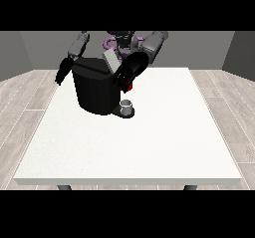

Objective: Insert the coffee pod into the coffee machine and close the lid

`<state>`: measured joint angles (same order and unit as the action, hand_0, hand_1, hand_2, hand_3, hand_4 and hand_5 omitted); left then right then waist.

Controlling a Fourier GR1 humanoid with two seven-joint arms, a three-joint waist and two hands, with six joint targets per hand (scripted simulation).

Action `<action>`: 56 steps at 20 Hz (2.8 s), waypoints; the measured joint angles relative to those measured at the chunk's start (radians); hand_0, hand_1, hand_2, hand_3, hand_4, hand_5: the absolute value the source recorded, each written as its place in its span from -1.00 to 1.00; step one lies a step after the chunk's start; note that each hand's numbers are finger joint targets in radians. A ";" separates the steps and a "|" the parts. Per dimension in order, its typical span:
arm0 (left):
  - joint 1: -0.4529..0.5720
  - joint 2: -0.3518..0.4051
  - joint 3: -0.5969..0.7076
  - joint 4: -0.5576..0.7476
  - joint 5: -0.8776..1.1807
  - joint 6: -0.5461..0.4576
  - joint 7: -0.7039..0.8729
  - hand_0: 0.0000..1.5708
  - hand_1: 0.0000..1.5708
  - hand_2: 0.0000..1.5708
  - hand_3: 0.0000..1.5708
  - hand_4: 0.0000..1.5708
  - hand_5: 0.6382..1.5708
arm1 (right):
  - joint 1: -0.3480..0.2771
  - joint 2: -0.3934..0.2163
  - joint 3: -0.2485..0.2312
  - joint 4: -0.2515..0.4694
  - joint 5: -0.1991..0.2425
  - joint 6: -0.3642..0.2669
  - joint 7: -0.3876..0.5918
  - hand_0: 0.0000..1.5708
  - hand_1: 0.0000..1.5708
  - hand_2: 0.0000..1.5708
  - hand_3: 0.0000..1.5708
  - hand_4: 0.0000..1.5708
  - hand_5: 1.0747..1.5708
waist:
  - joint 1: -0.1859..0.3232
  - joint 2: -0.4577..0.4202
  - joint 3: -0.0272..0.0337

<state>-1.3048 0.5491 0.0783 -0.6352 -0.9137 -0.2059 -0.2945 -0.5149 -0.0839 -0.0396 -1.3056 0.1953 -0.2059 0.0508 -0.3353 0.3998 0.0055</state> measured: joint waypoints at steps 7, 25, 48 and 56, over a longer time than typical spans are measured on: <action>0.035 -0.034 0.001 0.016 -0.006 0.000 0.030 -1.00 -1.00 -1.00 -0.81 -1.00 1.00 | 0.036 0.011 0.003 0.017 -0.003 0.002 0.001 -1.00 -1.00 -1.00 -1.00 -1.00 1.00 | 0.029 -0.059 -0.0038; 0.439 -0.393 0.252 0.002 0.378 -0.039 -0.027 -1.00 -1.00 -1.00 -1.00 -0.65 1.00 | 0.327 0.017 -0.053 0.085 -0.076 0.034 -0.110 -1.00 -1.00 -1.00 -1.00 -1.00 1.00 | 0.297 -0.493 -0.0078; 0.828 -0.539 0.166 -0.232 0.669 -0.106 0.046 -1.00 -1.00 -1.00 -1.00 -0.50 1.00 | 0.134 -0.100 -0.123 0.084 -0.187 0.196 0.030 -1.00 -1.00 -1.00 -1.00 -0.76 1.00 | 0.528 -0.612 -0.0051; 0.893 -0.534 0.109 -0.417 0.724 -0.107 0.108 -1.00 -1.00 -1.00 -1.00 -0.56 1.00 | 0.051 -0.097 -0.174 0.182 -0.253 0.203 0.036 -1.00 -1.00 -1.00 -1.00 -0.93 1.00 | 0.552 -0.528 -0.0050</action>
<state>-0.4121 0.0154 0.1875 -1.0522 -0.1902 -0.3127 -0.1861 -0.4640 -0.1807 -0.2136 -1.1232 -0.0576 -0.0025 0.0867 0.2170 -0.1285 0.0005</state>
